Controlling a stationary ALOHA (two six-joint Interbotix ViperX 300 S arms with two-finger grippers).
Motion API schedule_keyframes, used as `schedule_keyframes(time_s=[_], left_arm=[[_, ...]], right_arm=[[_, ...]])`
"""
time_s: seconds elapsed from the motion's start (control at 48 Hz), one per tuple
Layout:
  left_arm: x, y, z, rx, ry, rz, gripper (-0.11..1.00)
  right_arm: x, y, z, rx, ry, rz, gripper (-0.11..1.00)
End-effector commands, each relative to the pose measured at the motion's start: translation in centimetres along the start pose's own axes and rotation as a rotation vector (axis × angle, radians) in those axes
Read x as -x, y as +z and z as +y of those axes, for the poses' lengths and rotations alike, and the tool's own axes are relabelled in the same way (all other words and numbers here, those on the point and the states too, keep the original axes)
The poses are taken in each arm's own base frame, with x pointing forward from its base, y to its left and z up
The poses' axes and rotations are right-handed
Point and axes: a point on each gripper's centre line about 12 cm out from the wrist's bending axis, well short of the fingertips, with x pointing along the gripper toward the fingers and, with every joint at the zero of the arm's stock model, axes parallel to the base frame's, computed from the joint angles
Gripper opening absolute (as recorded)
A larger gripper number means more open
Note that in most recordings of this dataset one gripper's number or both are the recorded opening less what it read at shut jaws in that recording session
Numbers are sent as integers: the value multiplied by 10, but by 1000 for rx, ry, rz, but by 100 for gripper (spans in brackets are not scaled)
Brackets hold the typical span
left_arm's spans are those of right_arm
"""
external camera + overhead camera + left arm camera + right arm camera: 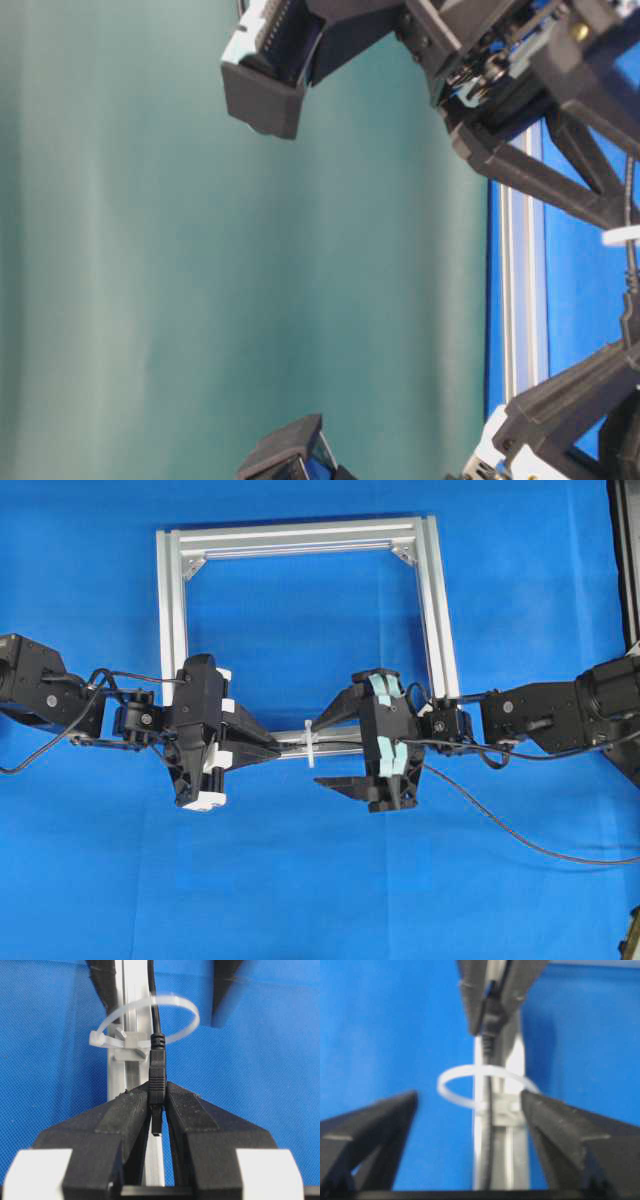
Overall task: Insert the wire through the string loop located in the center.
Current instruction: 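Open the right gripper to release the cable, then pull the plug leftward with the left gripper, drawing cable through loop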
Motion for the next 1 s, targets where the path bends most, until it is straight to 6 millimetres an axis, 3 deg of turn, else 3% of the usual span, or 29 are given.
schedule_keyframes(time_s=[0.0, 0.125, 0.437, 0.979], left_arm=[[-1, 11, -1, 2, -5, -38, 7], [-1, 11, -1, 2, -5, -38, 7], [7, 6, -1, -1, -6, -28, 7], [69, -41, 8, 11, 4, 61, 7]], right_arm=[[3, 10, 0, -5, 0, -29, 89], [3, 10, 1, -3, 2, -29, 81], [3, 10, 0, -4, 1, -29, 81], [3, 9, 1, -2, 2, -28, 81]])
